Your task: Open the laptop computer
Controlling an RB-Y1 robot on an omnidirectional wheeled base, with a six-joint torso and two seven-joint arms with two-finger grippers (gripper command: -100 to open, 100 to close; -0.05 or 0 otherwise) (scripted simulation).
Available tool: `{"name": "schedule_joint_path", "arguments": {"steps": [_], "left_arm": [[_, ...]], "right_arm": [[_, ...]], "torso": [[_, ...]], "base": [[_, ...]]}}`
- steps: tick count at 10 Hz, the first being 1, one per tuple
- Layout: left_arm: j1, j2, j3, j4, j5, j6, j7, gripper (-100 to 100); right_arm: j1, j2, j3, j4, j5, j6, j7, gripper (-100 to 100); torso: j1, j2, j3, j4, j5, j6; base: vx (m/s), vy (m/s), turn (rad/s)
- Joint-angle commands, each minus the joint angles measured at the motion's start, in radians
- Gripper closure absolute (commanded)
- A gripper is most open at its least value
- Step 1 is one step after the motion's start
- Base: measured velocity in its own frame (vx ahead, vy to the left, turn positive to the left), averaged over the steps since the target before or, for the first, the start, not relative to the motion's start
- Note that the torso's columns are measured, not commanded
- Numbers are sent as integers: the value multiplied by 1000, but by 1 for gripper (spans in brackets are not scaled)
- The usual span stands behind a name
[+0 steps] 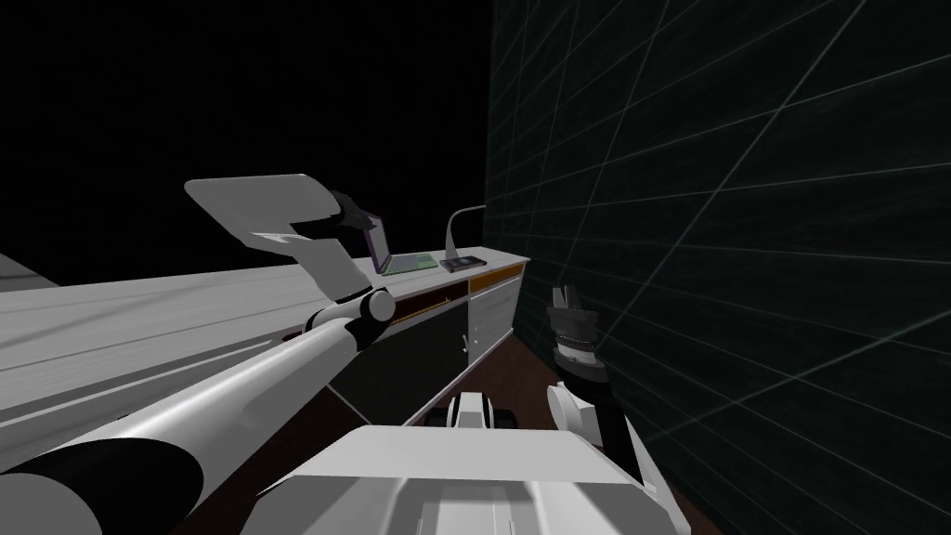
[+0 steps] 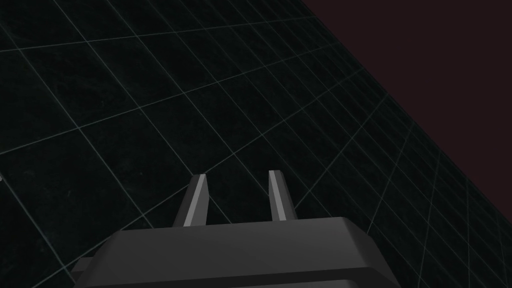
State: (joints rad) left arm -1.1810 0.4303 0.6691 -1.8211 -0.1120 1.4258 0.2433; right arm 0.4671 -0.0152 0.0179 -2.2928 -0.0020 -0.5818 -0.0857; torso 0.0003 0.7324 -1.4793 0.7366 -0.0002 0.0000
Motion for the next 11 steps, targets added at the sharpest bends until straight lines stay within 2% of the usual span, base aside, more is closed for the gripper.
{"name": "schedule_joint_path", "arguments": {"steps": [1,4,5,11], "left_arm": [[-1,1,0,0,0,2,0,100],[-4,29,-61,92,-59,-50,-18,100],[-4,29,-61,96,-59,-50,-18,100],[-10,87,-184,279,-177,-155,-53,100]], "right_arm": [[0,0,0,0,0,0,0,0],[-1,0,0,0,0,0,0,0],[-1,0,0,0,0,0,0,0],[0,0,0,0,0,0,0,0]], "torso": [[-1,3,1,0,0,0],[-4,6,3,-1,-1,4],[-4,5,3,-2,-1,3],[-2,7,4,2,-1,1]], "base": [[7,3,0],[-65,6,-164],[-67,1,-72],[-74,-7,-172]]}}
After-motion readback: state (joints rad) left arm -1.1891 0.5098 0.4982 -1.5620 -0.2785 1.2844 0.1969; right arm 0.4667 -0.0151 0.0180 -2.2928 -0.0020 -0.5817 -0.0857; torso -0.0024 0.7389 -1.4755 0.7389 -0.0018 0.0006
